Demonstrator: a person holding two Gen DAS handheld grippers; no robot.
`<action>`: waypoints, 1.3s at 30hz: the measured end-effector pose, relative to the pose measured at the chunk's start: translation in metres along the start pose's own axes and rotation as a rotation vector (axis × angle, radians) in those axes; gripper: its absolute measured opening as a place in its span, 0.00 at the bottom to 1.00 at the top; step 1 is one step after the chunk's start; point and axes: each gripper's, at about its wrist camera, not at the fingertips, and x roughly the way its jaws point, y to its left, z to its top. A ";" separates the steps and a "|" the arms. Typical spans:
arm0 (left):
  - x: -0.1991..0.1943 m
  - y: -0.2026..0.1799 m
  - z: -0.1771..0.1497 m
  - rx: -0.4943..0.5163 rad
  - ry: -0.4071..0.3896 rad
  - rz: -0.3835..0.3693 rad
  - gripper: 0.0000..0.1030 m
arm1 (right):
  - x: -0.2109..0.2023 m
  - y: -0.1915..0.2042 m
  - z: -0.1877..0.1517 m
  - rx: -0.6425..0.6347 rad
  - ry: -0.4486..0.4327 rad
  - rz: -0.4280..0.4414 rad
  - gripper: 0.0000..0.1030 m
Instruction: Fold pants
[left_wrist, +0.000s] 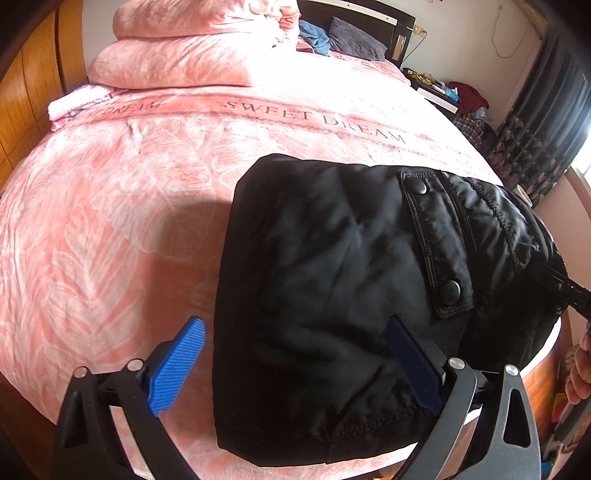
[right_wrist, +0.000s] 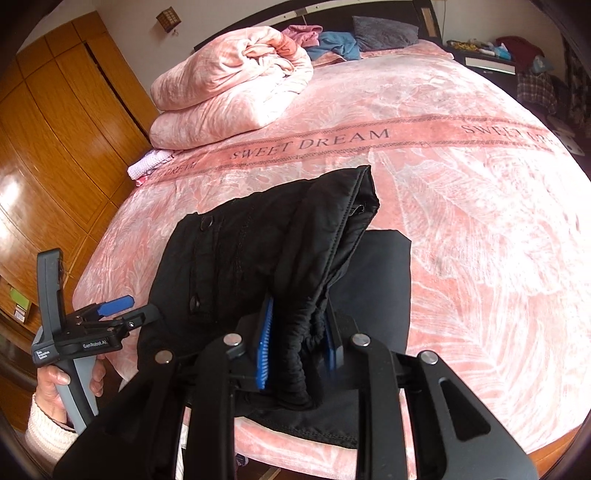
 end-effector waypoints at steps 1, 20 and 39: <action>0.000 -0.002 0.000 0.004 0.001 -0.001 0.96 | 0.003 -0.003 -0.004 0.005 0.008 -0.006 0.22; 0.022 -0.020 0.004 0.026 0.046 0.012 0.96 | 0.013 -0.038 -0.009 0.067 0.036 -0.041 0.57; 0.036 -0.036 0.016 0.065 0.069 0.013 0.96 | 0.044 -0.053 0.039 0.092 0.048 0.055 0.04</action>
